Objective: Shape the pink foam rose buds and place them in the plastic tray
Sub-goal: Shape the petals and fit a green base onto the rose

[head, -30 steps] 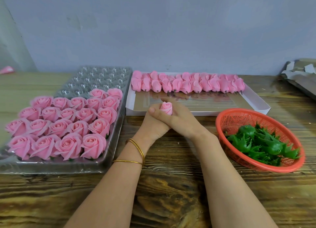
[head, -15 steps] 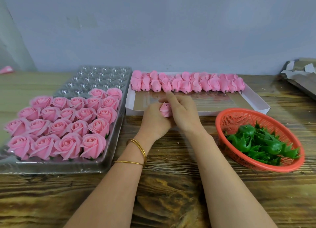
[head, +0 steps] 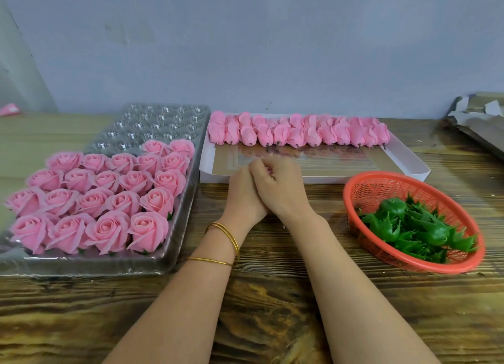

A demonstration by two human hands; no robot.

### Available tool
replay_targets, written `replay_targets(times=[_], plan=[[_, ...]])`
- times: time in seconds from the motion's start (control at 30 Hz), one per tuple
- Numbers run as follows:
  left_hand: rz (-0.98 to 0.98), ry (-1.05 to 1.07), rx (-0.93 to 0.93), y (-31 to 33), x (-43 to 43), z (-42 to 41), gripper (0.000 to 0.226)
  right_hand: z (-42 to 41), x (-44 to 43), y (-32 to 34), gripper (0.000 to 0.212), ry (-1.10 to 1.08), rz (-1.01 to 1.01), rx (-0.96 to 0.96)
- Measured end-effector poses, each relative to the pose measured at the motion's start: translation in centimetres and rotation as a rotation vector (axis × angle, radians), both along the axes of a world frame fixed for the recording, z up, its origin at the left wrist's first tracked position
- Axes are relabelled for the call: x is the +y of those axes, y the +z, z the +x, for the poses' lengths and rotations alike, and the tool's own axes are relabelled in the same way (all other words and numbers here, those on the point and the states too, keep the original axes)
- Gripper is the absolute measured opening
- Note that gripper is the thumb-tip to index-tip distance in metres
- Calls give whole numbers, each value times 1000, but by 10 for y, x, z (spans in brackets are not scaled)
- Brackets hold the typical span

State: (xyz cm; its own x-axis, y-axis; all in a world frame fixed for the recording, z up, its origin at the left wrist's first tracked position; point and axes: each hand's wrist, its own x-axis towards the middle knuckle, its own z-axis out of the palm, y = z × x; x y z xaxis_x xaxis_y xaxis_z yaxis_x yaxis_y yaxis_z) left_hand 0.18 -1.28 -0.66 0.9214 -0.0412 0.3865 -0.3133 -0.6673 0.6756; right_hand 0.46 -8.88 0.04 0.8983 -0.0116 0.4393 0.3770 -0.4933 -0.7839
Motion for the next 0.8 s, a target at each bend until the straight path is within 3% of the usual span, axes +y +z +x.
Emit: replay_targets(times=[0.23, 0.37, 0.5, 0.63, 0.67, 0.8], plan=[[-229, 38, -7, 1, -1, 0, 26, -2, 2, 5, 51, 142, 188, 171], [-248, 57, -104, 3, -3, 0, 32, -6, 0, 9, 38, 267, 310, 280], [-186, 33, -162, 0, -1, 5, 40, -11, -5, 14, 52, 365, 397, 390], [-228, -16, -67, -9, -2, 7, 42, -9, -15, 13, 14, 449, 378, 496], [-243, -33, -49, -10, -2, 6, 41, -10, -17, 13, 15, 475, 367, 511], [-340, -188, -7, -2, 1, 0, 37, -10, -32, 20, 72, 484, 353, 558]])
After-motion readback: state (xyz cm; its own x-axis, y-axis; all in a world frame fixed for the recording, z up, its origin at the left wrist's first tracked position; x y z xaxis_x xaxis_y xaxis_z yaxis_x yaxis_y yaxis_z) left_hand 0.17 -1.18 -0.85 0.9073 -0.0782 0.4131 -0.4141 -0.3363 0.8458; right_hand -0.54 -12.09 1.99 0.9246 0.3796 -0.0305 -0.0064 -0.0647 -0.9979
